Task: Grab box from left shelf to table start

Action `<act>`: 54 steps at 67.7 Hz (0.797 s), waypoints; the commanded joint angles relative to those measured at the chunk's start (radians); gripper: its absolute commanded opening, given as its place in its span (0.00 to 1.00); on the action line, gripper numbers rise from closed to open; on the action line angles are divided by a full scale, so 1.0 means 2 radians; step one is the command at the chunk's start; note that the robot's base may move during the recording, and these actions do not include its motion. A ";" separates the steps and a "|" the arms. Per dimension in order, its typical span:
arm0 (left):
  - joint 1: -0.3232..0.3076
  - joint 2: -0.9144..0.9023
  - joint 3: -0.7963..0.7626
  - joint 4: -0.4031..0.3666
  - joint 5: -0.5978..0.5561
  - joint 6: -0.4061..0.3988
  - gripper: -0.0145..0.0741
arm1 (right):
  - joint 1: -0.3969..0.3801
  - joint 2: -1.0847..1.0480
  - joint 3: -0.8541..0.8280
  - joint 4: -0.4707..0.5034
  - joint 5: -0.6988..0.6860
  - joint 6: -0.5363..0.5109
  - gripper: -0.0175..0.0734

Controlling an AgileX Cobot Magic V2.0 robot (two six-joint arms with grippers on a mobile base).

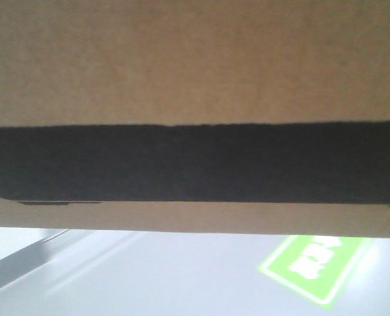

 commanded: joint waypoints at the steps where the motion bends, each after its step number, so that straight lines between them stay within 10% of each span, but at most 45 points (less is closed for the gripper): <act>1: -0.012 -0.004 -0.022 -0.061 -0.116 0.006 0.06 | 0.002 0.010 -0.015 0.020 -0.070 -0.010 0.25; 54: -0.012 -0.004 -0.022 -0.059 -0.116 0.006 0.06 | 0.002 0.010 -0.015 0.020 -0.069 -0.010 0.25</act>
